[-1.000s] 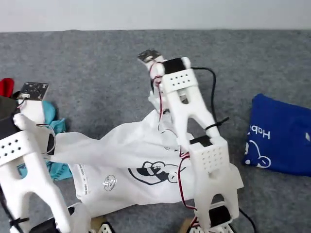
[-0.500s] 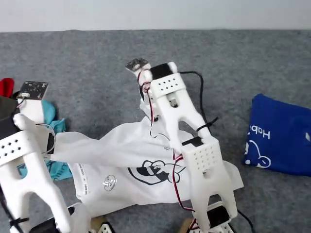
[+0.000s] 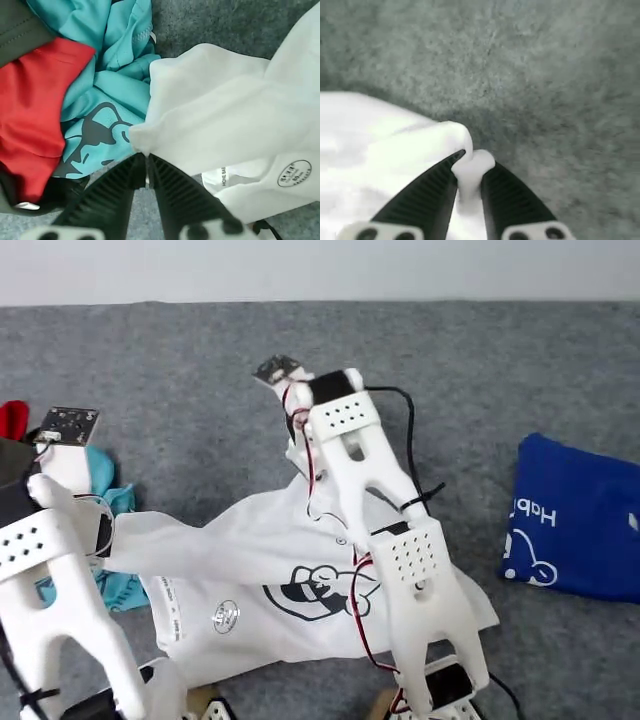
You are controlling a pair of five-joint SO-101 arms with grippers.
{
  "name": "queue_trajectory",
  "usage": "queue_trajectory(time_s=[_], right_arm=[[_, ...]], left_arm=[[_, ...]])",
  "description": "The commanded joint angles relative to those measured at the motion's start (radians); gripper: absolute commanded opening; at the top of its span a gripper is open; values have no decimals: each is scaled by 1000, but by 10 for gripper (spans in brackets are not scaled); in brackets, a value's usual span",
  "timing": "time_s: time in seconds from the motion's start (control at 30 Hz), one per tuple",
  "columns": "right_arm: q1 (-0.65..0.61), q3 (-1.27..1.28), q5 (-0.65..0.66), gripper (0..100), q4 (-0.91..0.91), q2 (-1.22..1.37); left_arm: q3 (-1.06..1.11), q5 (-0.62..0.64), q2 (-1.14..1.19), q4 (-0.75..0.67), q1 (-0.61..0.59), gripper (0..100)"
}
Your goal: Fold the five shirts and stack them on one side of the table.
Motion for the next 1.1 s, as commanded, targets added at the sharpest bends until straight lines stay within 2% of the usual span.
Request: queue_trajectory(time_s=[0.0,0.2,0.33,0.5,0.83,0.97,1.07], right_arm=[[47,-140,25,9,68,-25],[131,-178,51,9,65,-162],[183,-181,51,10,64,-308],[260,-181,51,10,61,-470],[375,-181,49,10,-61,-644],[375,-181,48,10,-88,-674],[374,-181,46,10,-119,-700]], left_arm=[[-12,-11,-40,-18,-5,5],[-136,3,-41,-11,61,5],[-288,115,-32,-26,169,5],[-398,192,-32,-164,287,5],[-510,190,-28,-465,301,5],[-642,190,41,-471,299,5],[-819,192,118,-419,302,5]])
